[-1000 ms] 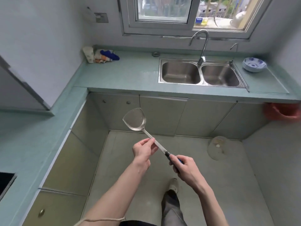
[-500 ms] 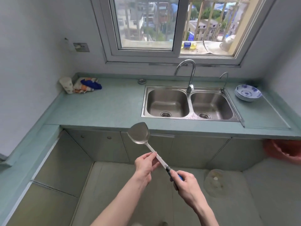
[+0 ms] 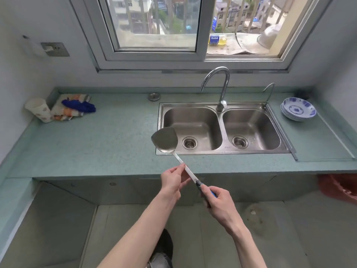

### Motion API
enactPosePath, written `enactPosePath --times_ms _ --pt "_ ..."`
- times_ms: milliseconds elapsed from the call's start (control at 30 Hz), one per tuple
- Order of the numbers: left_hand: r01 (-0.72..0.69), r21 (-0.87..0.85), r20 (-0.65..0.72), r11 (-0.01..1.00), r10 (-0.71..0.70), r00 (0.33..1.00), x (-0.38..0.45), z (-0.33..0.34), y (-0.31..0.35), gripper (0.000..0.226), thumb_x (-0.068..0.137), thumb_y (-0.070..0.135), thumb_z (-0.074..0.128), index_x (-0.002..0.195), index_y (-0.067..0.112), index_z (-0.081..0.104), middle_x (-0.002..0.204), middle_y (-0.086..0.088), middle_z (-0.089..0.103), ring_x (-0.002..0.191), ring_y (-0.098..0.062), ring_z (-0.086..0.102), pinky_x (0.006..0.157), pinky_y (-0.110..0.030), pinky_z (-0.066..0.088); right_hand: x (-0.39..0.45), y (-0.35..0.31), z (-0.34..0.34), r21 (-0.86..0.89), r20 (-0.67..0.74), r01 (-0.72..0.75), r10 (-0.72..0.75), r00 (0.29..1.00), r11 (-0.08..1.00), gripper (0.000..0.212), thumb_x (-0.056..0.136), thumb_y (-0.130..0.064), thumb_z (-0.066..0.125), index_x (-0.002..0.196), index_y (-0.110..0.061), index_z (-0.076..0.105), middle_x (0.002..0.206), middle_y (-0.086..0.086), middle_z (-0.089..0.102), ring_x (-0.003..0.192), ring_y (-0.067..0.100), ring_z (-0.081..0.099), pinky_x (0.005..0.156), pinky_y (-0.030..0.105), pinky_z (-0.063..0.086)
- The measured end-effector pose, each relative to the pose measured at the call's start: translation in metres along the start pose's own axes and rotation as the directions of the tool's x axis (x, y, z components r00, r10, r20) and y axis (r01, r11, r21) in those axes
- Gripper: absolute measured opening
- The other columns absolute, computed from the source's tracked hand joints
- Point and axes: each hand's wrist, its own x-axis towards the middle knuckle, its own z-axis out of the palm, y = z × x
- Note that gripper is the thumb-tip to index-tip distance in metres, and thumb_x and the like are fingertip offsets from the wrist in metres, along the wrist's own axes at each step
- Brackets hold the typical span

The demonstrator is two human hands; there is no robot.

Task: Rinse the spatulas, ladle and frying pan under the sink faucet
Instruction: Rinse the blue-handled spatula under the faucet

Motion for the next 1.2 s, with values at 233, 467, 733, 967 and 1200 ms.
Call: enactPosePath --times_ms 233,467,733,967,1200 --pt "0.056 0.023 0.073 0.998 -0.058 0.996 0.081 0.044 0.056 0.012 0.097 0.011 0.069 0.093 0.001 0.072 0.080 -0.010 0.075 0.066 -0.016 0.073 0.055 -0.026 0.059 0.089 -0.035 0.013 0.044 -0.095 -0.043 0.047 0.994 0.998 0.048 0.103 -0.044 0.058 0.077 -0.004 0.067 0.057 -0.001 0.051 0.047 0.011 0.036 0.049 0.025 0.029" --pt "0.124 0.077 0.118 0.989 -0.132 0.984 0.133 0.081 0.074 0.014 0.098 0.007 0.066 0.103 -0.006 0.069 0.084 -0.015 0.073 0.073 -0.022 0.072 0.058 -0.027 0.060 0.137 -0.049 0.006 0.086 -0.125 -0.095 0.106 0.986 0.992 0.048 0.105 -0.044 0.054 0.085 -0.002 0.068 0.058 -0.001 0.051 0.045 0.010 0.038 0.046 0.022 0.031" --pt "0.140 0.110 0.185 0.984 -0.158 0.970 0.170 0.139 0.068 0.010 0.100 0.005 0.061 0.100 -0.004 0.065 0.089 -0.018 0.067 0.079 -0.027 0.073 0.063 -0.028 0.060 0.195 -0.047 -0.035 0.093 -0.084 -0.168 0.176 0.981 0.981 0.047 0.107 -0.041 0.048 0.091 0.000 0.066 0.059 -0.002 0.047 0.046 0.009 0.035 0.045 0.023 0.029" --pt "0.155 0.047 0.051 0.987 -0.158 0.986 0.190 0.192 0.050 0.009 0.099 0.002 0.062 0.093 -0.004 0.066 0.082 -0.016 0.071 0.079 -0.027 0.073 0.061 -0.027 0.061 0.261 -0.039 -0.083 -0.018 0.011 -0.196 0.196 0.981 0.980 0.048 0.105 -0.047 0.049 0.085 -0.006 0.066 0.056 -0.007 0.049 0.047 0.009 0.039 0.047 0.025 0.032" --pt "0.133 -0.063 -0.090 0.989 -0.138 0.986 0.213 0.234 0.033 0.008 0.097 -0.004 0.062 0.090 -0.005 0.064 0.081 -0.019 0.069 0.074 -0.027 0.070 0.057 -0.027 0.060 0.307 -0.023 -0.124 -0.109 0.107 -0.190 0.202 0.974 0.976 0.043 0.102 -0.046 0.054 0.082 -0.010 0.066 0.060 -0.004 0.057 0.049 0.013 0.048 0.050 0.027 0.040"
